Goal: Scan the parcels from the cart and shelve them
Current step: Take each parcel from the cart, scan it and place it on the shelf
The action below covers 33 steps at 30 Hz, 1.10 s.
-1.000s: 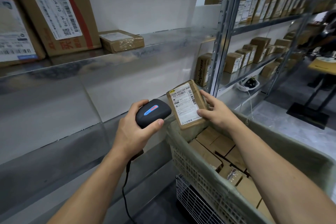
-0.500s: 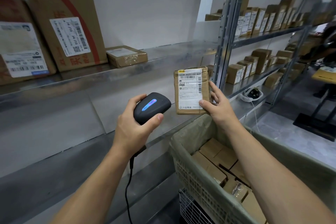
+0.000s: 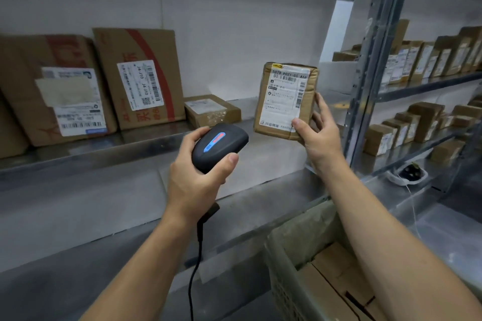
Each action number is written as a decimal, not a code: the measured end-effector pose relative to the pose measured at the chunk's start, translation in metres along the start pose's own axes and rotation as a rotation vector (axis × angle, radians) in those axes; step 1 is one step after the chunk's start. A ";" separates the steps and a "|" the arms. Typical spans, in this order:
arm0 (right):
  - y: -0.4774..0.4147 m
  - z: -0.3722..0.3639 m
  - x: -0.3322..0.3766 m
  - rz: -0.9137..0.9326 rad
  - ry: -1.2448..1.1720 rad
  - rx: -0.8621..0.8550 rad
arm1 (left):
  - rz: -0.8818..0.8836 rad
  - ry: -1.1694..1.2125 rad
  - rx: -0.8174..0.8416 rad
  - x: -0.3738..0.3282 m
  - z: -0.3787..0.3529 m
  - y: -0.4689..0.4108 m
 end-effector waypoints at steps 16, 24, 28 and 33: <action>-0.142 -0.049 0.004 -0.086 0.109 0.238 | -0.038 0.013 -0.235 0.011 0.001 -0.072; -0.175 -0.063 0.000 -0.127 0.145 0.354 | -0.056 -0.033 -0.267 0.017 -0.010 -0.086; -0.183 -0.067 -0.008 -0.118 0.100 0.408 | -0.058 -0.061 -0.268 0.019 -0.013 -0.091; -0.195 -0.073 -0.013 -0.113 0.080 0.498 | -0.063 -0.087 -0.271 0.021 -0.016 -0.093</action>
Point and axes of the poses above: each hand's wrist, its own y-axis away from the middle knuckle, its own z-axis out of the back of the hand, x = y × z, the point moved 3 cm from there along -y, towards the middle knuckle, and after that the axes turned 9 degrees about -z, right-handed, at the moved point
